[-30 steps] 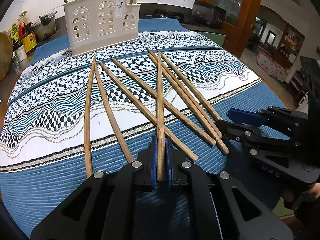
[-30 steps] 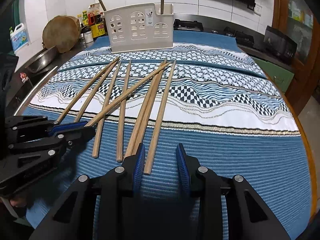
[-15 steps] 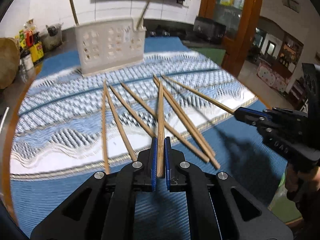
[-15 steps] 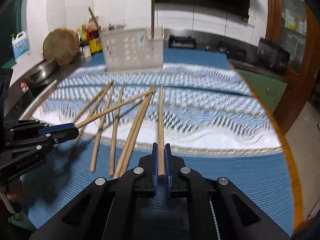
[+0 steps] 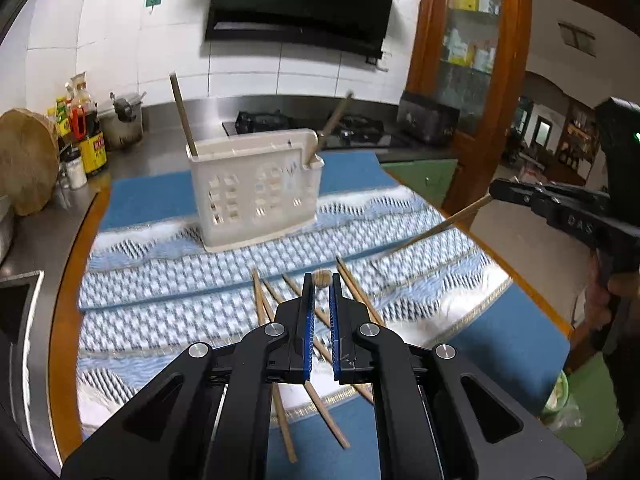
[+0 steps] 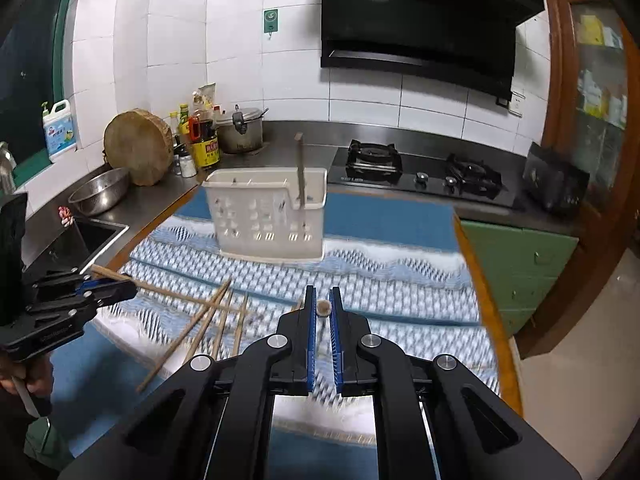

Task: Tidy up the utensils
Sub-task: 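Carry both chopsticks to the holder and release the right tool's chopstick inside, then lower the left tool's chopstick into the holder and open the left tool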

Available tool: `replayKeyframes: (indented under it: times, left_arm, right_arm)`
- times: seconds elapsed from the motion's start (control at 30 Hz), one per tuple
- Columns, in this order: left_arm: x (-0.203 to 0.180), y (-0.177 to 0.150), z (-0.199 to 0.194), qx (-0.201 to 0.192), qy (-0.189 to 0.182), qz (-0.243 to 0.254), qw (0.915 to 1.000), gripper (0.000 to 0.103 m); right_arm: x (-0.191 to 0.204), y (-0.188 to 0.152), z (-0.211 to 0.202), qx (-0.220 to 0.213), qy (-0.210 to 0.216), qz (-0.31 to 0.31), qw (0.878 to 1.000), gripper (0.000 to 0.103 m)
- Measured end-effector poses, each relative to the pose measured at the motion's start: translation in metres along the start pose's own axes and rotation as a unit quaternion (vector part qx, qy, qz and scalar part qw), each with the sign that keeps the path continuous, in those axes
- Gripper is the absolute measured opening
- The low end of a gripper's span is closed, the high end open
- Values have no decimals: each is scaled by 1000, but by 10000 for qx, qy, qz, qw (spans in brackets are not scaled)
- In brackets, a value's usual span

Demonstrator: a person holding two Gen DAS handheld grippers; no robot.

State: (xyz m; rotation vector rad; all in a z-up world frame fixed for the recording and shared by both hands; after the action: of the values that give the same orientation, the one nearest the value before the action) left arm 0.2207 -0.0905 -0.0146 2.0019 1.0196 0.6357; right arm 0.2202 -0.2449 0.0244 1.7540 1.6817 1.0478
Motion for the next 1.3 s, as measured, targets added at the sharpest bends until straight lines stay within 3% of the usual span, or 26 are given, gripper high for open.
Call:
replayKeyframes:
  times: [0.13, 0.4, 0.57, 0.83, 1.17, 1.2, 1.3]
  left_arm:
    - [14, 20, 4, -28, 35, 10, 10000, 6]
    - [34, 46, 7, -133, 70, -22, 9999, 6]
    - [48, 69, -2, -279, 216, 58, 9994, 6]
    - [65, 116, -24, -652, 472, 198, 9966, 6]
    - [90, 191, -37, -1172, 934, 372, 9880, 6]
    - [93, 197, -37, -1205, 989, 363, 9871, 6]
    - [104, 215, -33, -1329, 1181, 340, 9835, 6]
  right_arm:
    - [4, 42, 17, 208, 76, 11, 9998, 7]
    - [20, 129, 28, -34, 188, 126, 9997, 7]
    - [30, 162, 36, -55, 297, 188, 9994, 7]
    - [54, 173, 63, -11, 261, -76, 9996, 7]
    - [57, 154, 112, 513, -19, -286, 9983, 7]
    - [57, 154, 113, 497, -3, -290, 9983, 8]
    - [55, 155, 109, 391, 13, -310, 9988, 25]
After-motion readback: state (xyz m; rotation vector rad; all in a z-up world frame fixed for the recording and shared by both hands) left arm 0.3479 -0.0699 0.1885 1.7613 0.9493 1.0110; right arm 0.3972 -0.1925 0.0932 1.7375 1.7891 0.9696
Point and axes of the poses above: each gripper's, at about its wrist camera, not at the fingertips, and z roughly the way its jaws point, x to its left, y to its top, the point moved 8 cm from there along z, roughly the way its jaws point, and after that the axes turned 15 degrees about z, right-handed, at the moved point
